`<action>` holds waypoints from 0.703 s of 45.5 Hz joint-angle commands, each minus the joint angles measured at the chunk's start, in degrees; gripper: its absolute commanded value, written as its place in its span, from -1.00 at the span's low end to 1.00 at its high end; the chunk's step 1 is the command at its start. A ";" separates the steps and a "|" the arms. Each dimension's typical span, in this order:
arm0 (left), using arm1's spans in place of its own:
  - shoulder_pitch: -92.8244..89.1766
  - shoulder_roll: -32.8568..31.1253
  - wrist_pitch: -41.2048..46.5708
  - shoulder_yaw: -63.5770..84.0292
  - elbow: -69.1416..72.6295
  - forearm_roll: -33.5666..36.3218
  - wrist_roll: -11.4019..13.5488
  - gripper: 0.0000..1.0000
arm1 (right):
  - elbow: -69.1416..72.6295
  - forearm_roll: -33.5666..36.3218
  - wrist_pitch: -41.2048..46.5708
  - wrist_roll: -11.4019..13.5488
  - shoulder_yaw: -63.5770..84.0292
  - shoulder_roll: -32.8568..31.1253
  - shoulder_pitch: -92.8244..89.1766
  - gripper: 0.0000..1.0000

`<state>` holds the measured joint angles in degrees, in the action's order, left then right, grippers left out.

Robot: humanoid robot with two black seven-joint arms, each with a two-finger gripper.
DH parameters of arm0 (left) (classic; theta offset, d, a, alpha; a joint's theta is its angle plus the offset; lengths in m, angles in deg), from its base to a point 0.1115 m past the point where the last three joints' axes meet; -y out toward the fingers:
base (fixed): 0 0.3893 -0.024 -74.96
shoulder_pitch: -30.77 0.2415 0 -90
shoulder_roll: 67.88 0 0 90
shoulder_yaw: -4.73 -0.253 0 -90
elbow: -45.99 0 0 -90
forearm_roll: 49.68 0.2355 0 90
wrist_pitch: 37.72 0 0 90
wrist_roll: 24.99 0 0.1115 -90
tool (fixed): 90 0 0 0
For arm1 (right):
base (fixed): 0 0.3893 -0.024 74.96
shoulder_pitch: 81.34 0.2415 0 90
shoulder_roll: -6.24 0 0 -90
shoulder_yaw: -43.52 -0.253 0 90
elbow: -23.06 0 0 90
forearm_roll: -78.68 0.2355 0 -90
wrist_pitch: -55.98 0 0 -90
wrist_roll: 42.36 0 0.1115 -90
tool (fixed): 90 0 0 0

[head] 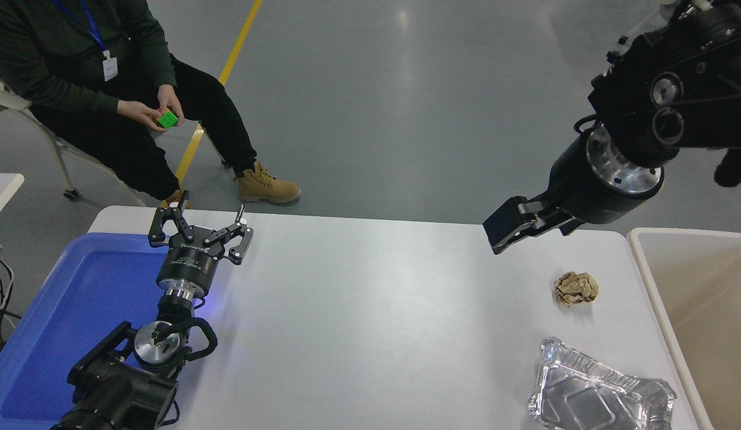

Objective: Pick up paper cup place in dustbin

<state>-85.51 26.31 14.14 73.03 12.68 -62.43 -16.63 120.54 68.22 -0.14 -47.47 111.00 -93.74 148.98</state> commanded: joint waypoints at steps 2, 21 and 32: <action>0.00 0.03 0.00 0.00 0.00 0.00 0.00 0.98 | 1.39 3.87 2.77 -0.07 4.59 2.60 -0.57 1.00; 0.00 0.03 0.00 0.00 0.00 0.00 0.00 0.98 | 2.52 11.78 6.72 -0.07 9.25 2.33 3.82 1.00; 0.00 0.03 0.00 0.00 0.00 0.09 0.00 0.98 | 2.52 14.33 7.34 -0.16 10.92 2.60 4.35 1.00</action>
<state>-85.51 26.34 14.14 73.03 12.68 -62.38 -16.64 122.94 79.25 6.28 -47.54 120.20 -91.43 152.53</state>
